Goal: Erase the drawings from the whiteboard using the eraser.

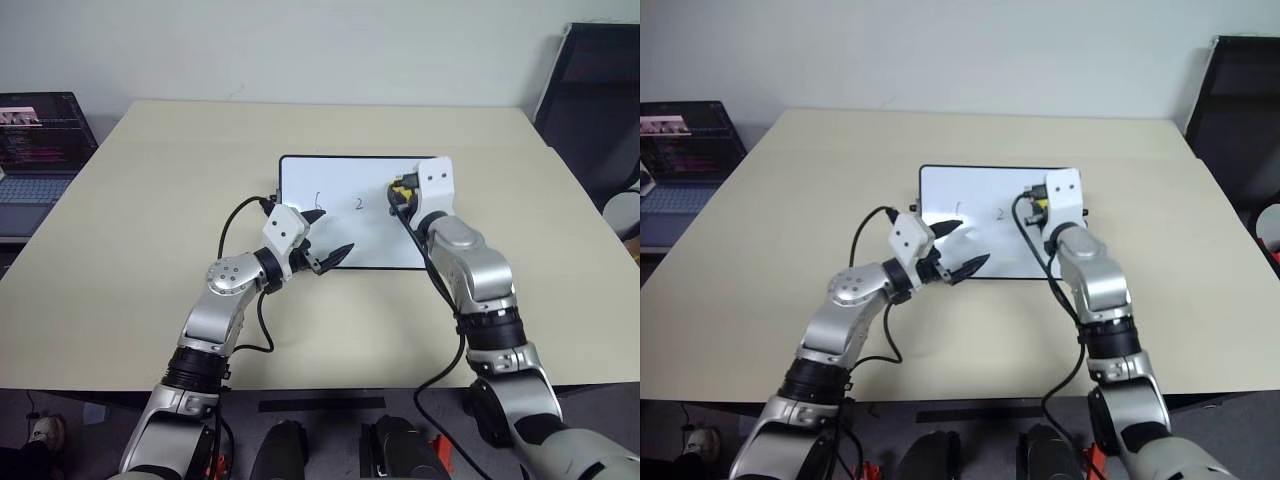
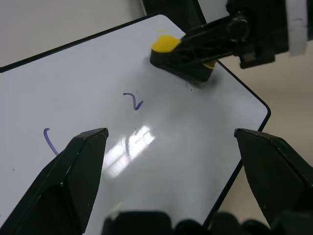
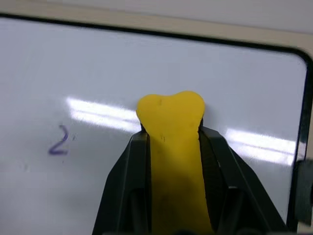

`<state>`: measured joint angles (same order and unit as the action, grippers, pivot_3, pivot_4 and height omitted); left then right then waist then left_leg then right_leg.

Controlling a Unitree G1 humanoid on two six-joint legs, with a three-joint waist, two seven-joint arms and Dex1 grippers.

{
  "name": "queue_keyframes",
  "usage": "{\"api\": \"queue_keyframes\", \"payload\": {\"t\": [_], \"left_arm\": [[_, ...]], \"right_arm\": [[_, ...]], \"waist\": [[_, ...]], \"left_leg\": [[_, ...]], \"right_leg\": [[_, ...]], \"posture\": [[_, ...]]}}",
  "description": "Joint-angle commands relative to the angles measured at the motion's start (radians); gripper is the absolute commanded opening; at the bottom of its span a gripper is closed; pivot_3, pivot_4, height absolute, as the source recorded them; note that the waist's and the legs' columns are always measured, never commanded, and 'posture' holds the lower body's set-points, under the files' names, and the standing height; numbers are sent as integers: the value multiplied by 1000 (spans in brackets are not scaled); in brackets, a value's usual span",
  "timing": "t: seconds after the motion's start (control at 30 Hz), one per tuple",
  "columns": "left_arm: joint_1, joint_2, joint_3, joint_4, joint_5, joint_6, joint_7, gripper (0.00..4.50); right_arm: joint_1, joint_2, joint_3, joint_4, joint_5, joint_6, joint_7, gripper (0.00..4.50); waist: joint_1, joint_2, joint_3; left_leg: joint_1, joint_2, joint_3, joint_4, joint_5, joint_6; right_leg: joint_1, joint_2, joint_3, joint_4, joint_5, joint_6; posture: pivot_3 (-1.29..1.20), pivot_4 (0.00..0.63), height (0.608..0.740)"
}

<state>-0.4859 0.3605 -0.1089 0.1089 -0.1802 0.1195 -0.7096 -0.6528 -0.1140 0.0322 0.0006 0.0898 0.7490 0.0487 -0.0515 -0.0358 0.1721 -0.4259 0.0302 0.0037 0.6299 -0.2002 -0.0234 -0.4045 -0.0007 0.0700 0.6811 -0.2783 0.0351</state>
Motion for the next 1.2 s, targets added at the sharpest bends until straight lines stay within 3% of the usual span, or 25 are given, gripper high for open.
{"api": "queue_keyframes", "payload": {"t": [0.03,0.23,0.63,0.97,1.2], "left_arm": [[-17,11,24,-41,-4,-13,1,4500],[-11,15,28,-47,-5,-13,6,4500],[-11,13,32,-39,-3,-20,5,4500],[56,2,65,-96,-6,-7,73,4500],[117,-2,74,-163,-5,20,123,4500]], "right_arm": [[82,-10,-1,-57,-12,104,-10,976],[170,-46,-12,-135,-19,153,0,976],[174,-63,-31,-177,-9,110,13,976],[238,-151,33,-264,-6,-225,186,976],[315,-192,50,-299,-27,-348,242,976]], "waist": [[0,-1,0],[1,-1,-1],[1,-2,-1],[-1,-1,0],[3,-1,0]], "left_leg": [[0,0,0,0,0,0],[1,0,0,1,1,2],[1,0,0,1,2,3],[-1,-1,0,-1,2,3],[-1,0,0,-1,2,3]], "right_leg": [[0,0,0,0,0,0],[2,0,0,0,0,2],[2,0,0,-1,0,3],[-1,0,1,-2,0,3],[-1,-1,0,-2,0,3]], "posture": [[0,150,740],[0,150,740],[0,150,740],[0,150,740],[0,150,740]]}}
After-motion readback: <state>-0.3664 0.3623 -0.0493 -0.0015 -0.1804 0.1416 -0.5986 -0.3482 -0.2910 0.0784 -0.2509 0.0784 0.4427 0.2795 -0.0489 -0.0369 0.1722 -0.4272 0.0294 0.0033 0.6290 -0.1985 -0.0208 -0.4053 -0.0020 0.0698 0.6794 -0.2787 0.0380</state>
